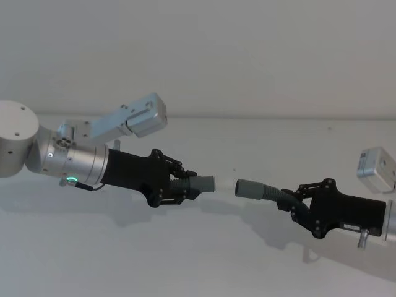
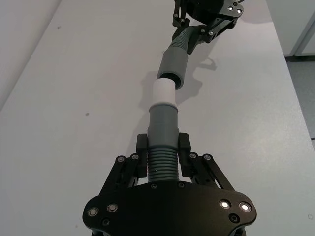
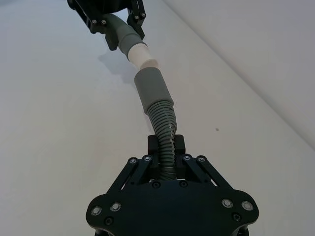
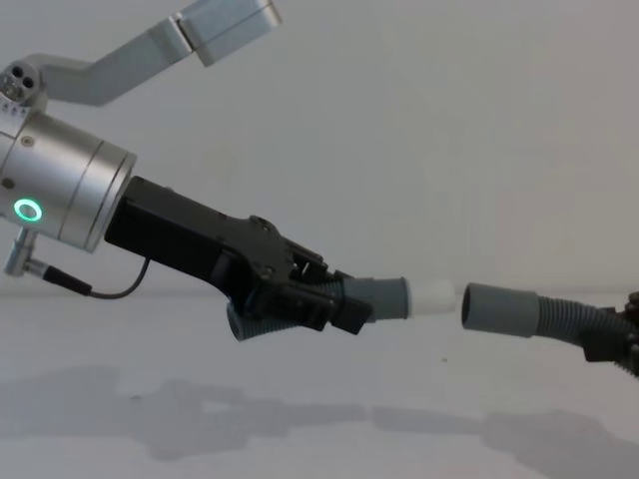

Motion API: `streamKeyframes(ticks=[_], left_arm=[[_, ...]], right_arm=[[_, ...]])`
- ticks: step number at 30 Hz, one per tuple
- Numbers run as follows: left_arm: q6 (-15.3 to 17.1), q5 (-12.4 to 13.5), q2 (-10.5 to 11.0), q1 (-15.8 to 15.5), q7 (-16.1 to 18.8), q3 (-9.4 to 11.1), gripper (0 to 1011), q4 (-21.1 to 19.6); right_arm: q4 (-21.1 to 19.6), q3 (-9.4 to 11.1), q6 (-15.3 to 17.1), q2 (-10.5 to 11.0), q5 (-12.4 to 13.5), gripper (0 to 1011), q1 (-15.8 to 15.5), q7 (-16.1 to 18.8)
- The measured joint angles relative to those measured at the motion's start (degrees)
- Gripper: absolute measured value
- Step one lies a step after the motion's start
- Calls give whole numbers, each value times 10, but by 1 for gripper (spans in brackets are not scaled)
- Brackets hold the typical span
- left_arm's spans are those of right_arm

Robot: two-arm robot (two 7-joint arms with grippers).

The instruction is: Use both hands to pick up one end of the pipe from the table, align the ends, and insert them.

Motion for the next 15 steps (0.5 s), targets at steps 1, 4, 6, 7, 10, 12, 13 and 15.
streamKeyframes(ticks=[1,4,6,7,10,12,13,15], left_arm=[[0,0,0,-1,0,1,345,1],[-1,-1,-2,-3,0,3,345,5],[-2,-2,-3,-5,0,4,345,7],[-2,-2,-3,-5,0,5,345,9],[-4,-3,-4,-7,-1,7,345,12],[-5,-4,-5,-9,-1,8,345,15],[-6,-4,-6,-10,-2,8,345,16],[-6,-5,-6,-11,-2,9,345,18]], right_arm=[[1,-1,1,0,0,156,1,0],[1,-3,2,0,1,157,3,-1],[2,-4,3,0,2,156,4,-2],[2,-4,3,0,2,156,4,-2],[3,-6,5,0,3,156,7,-3],[3,-7,5,0,3,156,8,-4],[3,-7,6,0,4,156,8,-4],[4,-9,6,0,4,156,10,-5]])
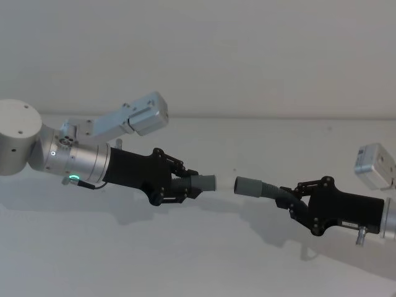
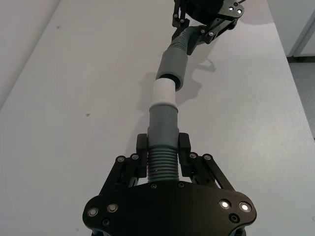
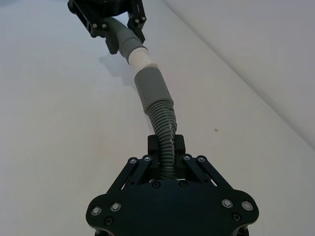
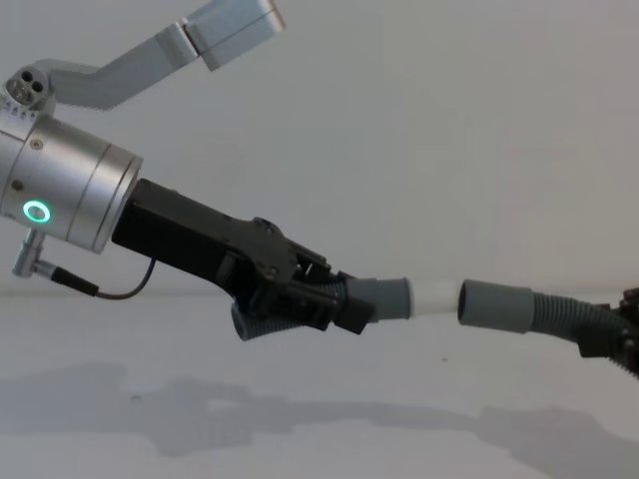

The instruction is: Use both hands to pick up one end of the pipe from the table, align the ends, and insert them.

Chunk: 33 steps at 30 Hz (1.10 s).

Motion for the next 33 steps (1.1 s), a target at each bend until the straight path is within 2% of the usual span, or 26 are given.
streamKeyframes(ticks=[33], left_arm=[[-7,-13,-4,-22,-11,19,345,26]], right_arm=[[7,-20,10,-3,9,156,18,-10]])
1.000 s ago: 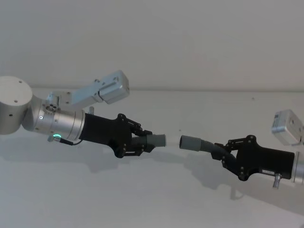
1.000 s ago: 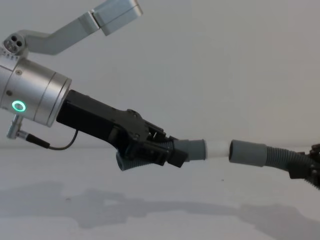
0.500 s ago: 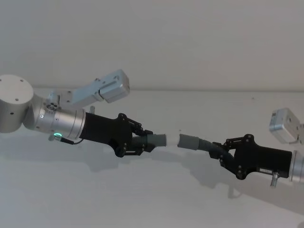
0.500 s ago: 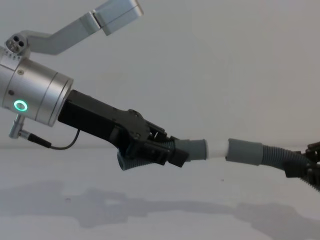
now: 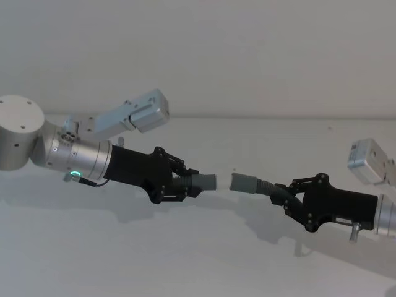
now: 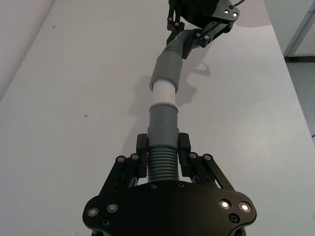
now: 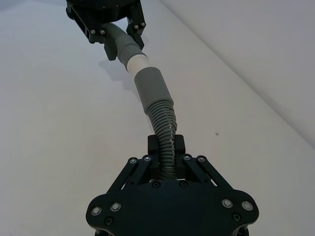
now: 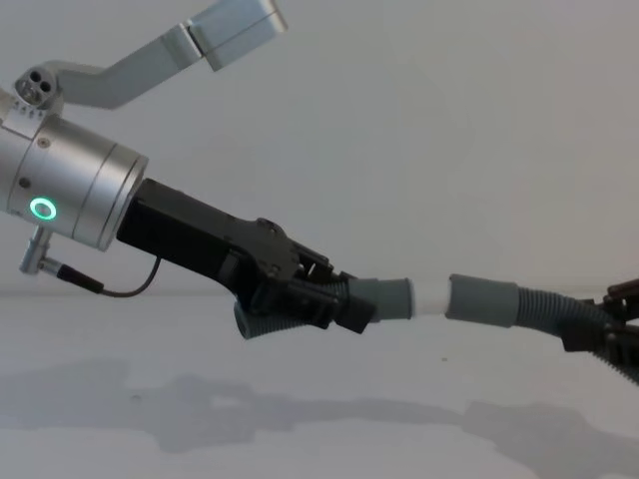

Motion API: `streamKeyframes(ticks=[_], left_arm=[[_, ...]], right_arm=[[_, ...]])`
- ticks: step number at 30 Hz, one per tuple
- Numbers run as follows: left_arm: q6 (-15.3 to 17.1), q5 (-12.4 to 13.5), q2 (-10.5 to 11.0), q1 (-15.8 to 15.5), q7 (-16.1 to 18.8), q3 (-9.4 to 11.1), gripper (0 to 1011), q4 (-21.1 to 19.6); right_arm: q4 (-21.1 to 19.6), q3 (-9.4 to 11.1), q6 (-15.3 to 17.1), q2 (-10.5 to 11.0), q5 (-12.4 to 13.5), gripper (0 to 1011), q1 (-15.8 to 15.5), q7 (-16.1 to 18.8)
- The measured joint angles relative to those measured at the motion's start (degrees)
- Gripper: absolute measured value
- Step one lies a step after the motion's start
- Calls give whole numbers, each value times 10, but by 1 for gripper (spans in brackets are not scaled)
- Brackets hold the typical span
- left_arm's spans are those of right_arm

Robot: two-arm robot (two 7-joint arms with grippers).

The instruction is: Use both hands to pick up one end of the pipe from the table, align the ends, and insert them.

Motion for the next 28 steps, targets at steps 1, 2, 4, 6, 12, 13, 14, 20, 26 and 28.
streamKeyframes(ticks=[1,2,4,6,12,13,14,20,26,28], left_arm=[[0,0,0,0,0,0,345,0],[0,0,0,-1,0,1,345,1],[0,0,0,-2,1,1,345,1],[0,0,0,-2,1,2,345,2],[0,-1,0,-4,2,3,345,3],[0,-1,0,-4,2,3,345,3],[0,-1,1,-4,2,4,345,4],[0,-1,1,-5,3,4,345,4],[0,-1,1,-6,3,5,345,5],[0,-1,1,-6,4,5,345,5]], right_arm=[[0,-1,1,0,0,156,1,-1],[0,-2,2,0,1,156,1,-1],[0,-2,3,1,1,156,2,-1],[0,-3,4,1,2,156,3,-1],[0,-5,6,2,3,157,4,-2],[0,-5,6,2,3,156,4,-2],[0,-6,7,2,3,156,4,-2],[0,-7,8,2,3,156,5,-3],[-1,-7,8,2,4,156,5,-3],[-1,-7,9,3,4,156,5,-3]])
